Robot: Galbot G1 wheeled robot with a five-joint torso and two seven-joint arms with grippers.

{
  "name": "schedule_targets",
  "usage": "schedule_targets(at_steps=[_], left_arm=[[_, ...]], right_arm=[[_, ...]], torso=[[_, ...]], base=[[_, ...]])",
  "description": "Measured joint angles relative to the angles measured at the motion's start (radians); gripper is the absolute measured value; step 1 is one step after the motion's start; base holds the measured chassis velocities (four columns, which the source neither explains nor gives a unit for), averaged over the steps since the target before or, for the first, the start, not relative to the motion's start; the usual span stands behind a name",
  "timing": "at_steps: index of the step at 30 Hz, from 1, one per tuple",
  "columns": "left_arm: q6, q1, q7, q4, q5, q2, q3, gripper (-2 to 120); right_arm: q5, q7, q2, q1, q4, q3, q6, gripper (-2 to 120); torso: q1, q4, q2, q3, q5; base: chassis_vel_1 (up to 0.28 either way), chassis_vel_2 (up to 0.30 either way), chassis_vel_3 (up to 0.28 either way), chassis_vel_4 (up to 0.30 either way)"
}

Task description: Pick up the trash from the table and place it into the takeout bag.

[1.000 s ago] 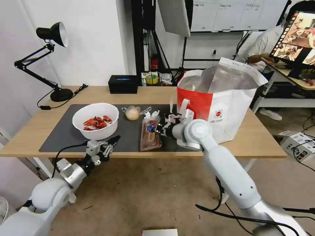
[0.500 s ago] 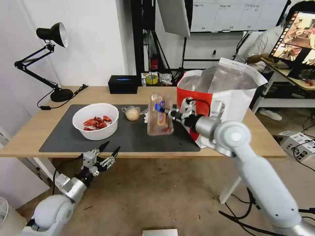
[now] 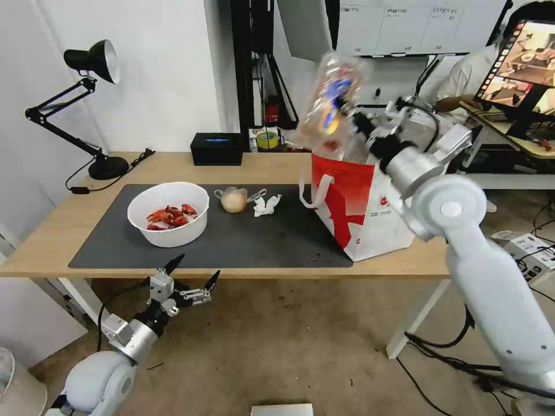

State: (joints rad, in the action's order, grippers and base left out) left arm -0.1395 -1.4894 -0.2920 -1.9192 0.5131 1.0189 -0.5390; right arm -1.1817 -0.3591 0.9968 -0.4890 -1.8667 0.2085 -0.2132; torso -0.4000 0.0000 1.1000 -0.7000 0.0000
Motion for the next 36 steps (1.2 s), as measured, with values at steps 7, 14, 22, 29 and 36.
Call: schedule_targets(at_steps=[7,14,22,29,36], left_arm=[[0.000,0.004,0.002,0.004,-0.001,0.002,0.001,111],[0.001,0.020,0.003,0.012,-0.004,-0.008,0.013,101],[0.004,0.013,0.007,0.007,-0.036,0.011,0.026,100],[0.022,0.026,0.025,0.020,-0.041,0.006,0.037,100],[0.026,0.030,0.034,0.014,-0.039,-0.005,0.040,100]], right_arm=[[0.167,-0.065,-0.001,0.004,0.065,-0.028,-0.009,0],[0.144,-0.097,0.015,-0.028,0.060,-0.028,-0.022,0],[-0.024,-0.199,0.022,-0.070,0.001,0.008,-0.048,17],[-0.066,-0.216,0.012,-0.102,-0.018,0.026,-0.051,39],[-0.076,-0.201,0.007,-0.109,-0.032,0.034,-0.052,64]], torso=[[0.000,0.0000,0.000,0.000,-0.0001],[0.000,-0.0001,0.000,0.000,0.0000],[0.000,0.0001,0.000,0.000,-0.0001],[0.000,0.0000,0.000,0.000,-0.0001],[0.000,0.0000,0.000,0.000,0.0000]], base=[[0.000,0.000,0.000,0.000],[0.000,0.000,0.000,0.000],[0.000,0.000,0.000,0.000],[0.000,0.000,0.000,0.000],[0.000,0.000,0.000,0.000]])
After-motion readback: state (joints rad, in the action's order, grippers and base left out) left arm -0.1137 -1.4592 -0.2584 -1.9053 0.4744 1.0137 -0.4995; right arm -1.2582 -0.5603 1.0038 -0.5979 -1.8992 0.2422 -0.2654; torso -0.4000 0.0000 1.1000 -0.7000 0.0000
